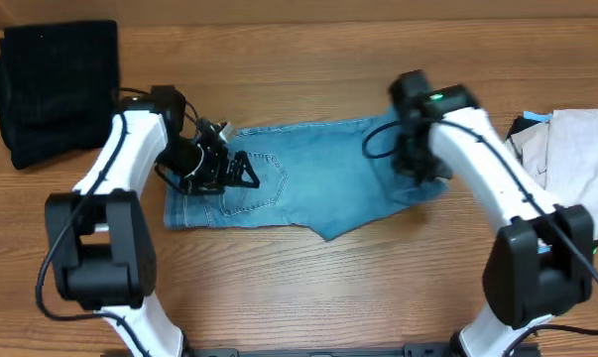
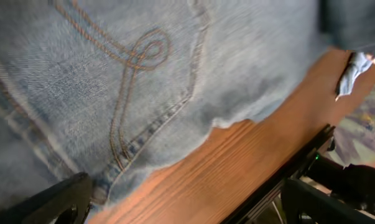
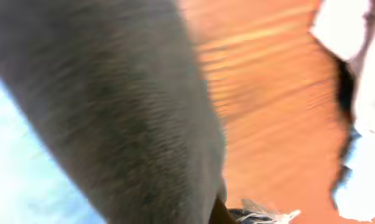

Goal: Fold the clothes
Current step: 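Grasp the folded right edge and fold it leftward with the right gripper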

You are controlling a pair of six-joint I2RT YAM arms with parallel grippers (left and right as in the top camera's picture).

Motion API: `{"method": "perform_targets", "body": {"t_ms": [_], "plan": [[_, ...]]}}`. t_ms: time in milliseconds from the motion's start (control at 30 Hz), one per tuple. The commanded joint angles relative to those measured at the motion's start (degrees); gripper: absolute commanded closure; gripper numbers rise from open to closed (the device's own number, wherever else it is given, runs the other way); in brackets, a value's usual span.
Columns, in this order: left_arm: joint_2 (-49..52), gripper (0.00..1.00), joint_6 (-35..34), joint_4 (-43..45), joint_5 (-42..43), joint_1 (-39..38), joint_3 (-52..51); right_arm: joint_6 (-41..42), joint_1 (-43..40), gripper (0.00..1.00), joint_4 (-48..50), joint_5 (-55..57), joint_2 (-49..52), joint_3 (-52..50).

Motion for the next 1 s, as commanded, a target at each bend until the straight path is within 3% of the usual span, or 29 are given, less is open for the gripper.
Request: {"method": "perform_targets", "body": {"t_ms": [0,300,533,700,833,967], "plan": [[-2.23,0.00,-0.90,-1.14,1.07,0.00,1.16,5.22,8.13,0.96,2.45,2.73,0.09,0.87],[-2.23,0.00,-0.87,-3.15,1.03,0.00,1.16,8.59,20.15,0.96,13.33,2.62,4.68,-5.73],[-2.23,0.00,-0.85,-2.91,1.01,0.04,1.16,7.80,23.08,0.83,20.55,-7.10,5.90,-7.63],[-2.23,0.00,-0.85,-2.56,0.44,0.04,1.16,5.07,23.08,0.52,20.35,-16.24,5.29,-3.50],[-2.23,0.00,-0.85,-2.49,0.42,0.04,1.16,5.09,22.14,0.30,15.65,-15.78,1.55,3.76],[-2.23,0.00,-0.87,-2.51,-1.40,0.04,1.16,5.05,18.10,0.20,14.40,-15.87,-1.49,9.35]]}}
